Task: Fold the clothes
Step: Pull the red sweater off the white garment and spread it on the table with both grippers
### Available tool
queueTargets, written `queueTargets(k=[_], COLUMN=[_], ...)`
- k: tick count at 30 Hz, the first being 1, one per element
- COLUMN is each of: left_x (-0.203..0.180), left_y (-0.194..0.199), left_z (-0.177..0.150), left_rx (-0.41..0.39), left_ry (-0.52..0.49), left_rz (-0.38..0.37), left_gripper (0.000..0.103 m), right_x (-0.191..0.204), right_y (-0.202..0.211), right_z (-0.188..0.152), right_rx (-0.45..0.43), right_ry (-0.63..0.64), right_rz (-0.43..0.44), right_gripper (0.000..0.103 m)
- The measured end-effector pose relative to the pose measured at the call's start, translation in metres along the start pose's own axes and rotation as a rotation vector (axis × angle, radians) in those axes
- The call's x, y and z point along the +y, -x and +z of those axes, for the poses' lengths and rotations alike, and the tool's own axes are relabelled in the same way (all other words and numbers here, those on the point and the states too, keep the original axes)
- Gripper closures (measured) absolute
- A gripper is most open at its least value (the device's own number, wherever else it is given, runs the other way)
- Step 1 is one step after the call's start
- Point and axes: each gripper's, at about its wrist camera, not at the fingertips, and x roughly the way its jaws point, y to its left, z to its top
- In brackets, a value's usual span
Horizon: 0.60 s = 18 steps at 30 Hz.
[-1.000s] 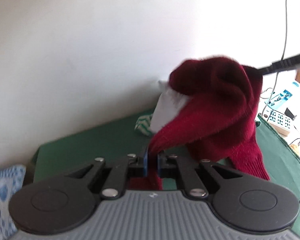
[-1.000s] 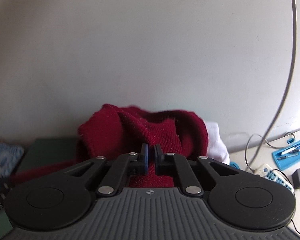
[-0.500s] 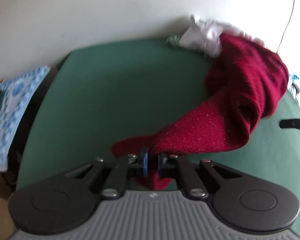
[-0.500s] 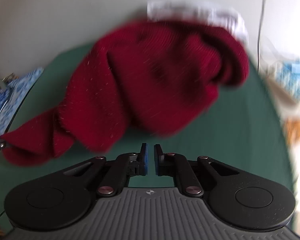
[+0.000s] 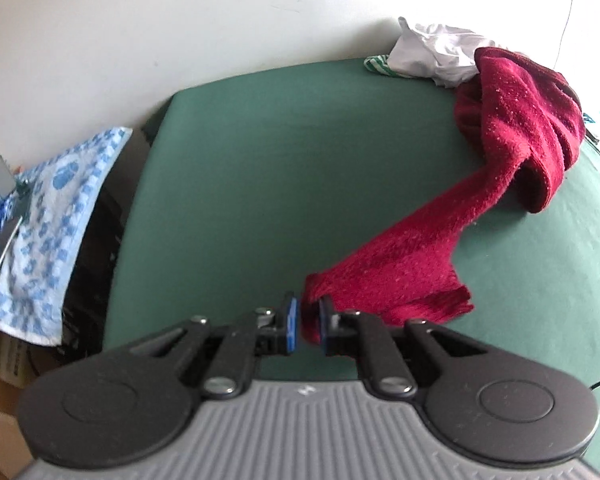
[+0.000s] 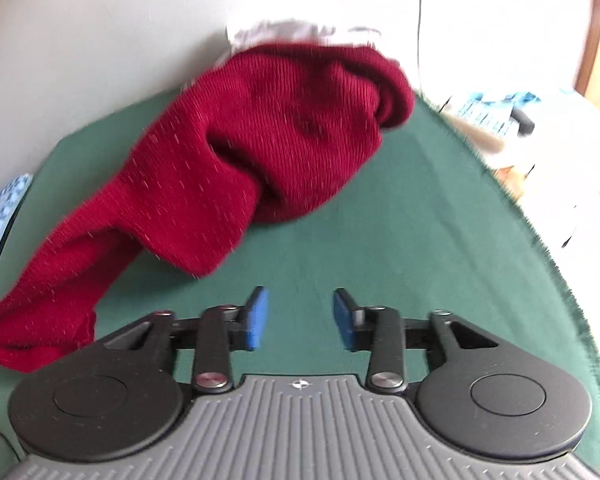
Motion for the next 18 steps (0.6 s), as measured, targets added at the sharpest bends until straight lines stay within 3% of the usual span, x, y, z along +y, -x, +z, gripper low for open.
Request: queueTargets(k=[2, 7, 11, 12, 14, 15, 18], left_x=[0.011, 0.020, 0.010, 0.003, -0.016, -0.029, -0.074], left_y=[0.001, 0.017, 0.032, 0.033, 0.033, 0.032, 0.022], left_z=[0.001, 0.006, 0.011, 0.012, 0.016, 0.019, 0.028], left_rx=[-0.007, -0.044, -0.080, -0.089, -0.103, -0.107, -0.115], left_ry=[-0.003, -0.011, 0.006, 0.006, -0.003, -0.008, -0.032], left_rz=[0.001, 0.067, 0.067, 0.058, 0.042, 0.040, 0.008], left_gripper=[0.088, 0.085, 0.062, 0.057, 0.038, 0.035, 0.027], right_x=[0.004, 0.006, -0.004, -0.009, -0.020, -0.025, -0.041], right_y=[0.017, 0.044, 0.029, 0.026, 0.016, 0.011, -0.021], right_z=[-0.004, 0.000, 0.032, 0.044, 0.067, 0.077, 0.110], right_rx=[-0.029, -0.079, -0.082, -0.084, -0.110, -0.120, -0.122], right_ry=[-0.001, 0.026, 0.112, 0.133, 0.169, 0.187, 0.212], right_rz=[-0.016, -0.051, -0.078, -0.082, -0.075, -0.077, -0.101], right_gripper=[0.047, 0.046, 0.045, 0.043, 0.034, 0.029, 0.028])
